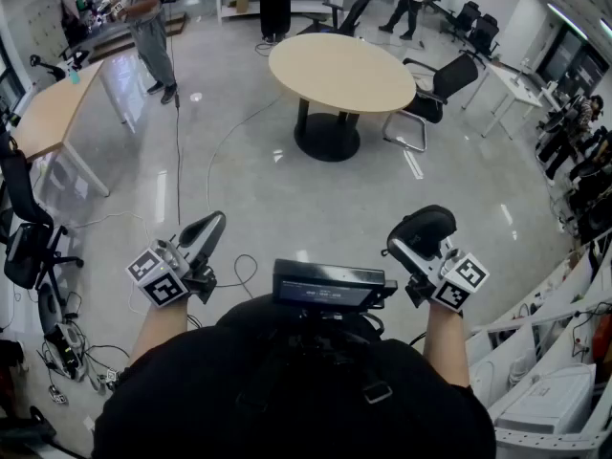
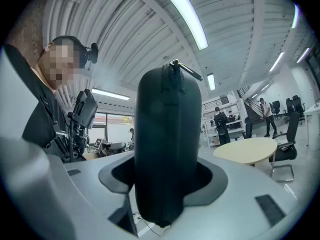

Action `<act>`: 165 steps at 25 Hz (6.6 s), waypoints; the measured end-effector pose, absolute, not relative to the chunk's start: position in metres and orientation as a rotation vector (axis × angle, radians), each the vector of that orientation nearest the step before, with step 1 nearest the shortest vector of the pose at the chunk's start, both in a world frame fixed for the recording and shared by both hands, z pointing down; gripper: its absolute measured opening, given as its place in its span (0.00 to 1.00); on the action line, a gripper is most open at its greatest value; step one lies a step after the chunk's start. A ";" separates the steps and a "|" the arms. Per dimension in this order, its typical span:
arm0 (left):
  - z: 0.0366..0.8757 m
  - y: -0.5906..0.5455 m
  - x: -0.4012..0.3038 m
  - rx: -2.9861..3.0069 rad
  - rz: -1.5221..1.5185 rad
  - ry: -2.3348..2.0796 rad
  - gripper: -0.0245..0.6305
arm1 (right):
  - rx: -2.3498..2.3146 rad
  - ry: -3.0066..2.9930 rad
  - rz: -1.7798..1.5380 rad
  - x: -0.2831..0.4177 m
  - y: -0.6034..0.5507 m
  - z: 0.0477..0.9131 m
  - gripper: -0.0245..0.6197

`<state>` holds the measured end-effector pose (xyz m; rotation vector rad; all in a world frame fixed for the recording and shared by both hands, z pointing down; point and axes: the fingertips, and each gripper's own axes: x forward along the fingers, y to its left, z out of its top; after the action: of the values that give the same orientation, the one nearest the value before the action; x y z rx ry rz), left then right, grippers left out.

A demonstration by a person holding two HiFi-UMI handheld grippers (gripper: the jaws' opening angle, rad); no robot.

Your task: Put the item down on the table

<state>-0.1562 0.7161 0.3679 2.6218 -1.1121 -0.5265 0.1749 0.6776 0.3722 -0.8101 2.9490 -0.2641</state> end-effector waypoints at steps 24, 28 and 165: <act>0.371 0.719 -0.162 2.614 -0.544 -1.111 0.04 | -0.776 2.959 -0.276 0.163 0.678 0.370 0.45; 0.373 0.721 -0.197 2.602 -0.560 -1.121 0.04 | -0.761 2.969 -0.272 0.129 0.677 0.366 0.45; 0.381 -0.226 -0.239 2.668 -0.492 -0.778 0.04 | -0.963 2.897 -0.211 0.060 -0.244 0.350 0.45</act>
<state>-0.2388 -0.2263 0.3810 2.6676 -0.7778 -0.4917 0.0605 -0.2443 0.3500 -0.9630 2.8971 -0.2114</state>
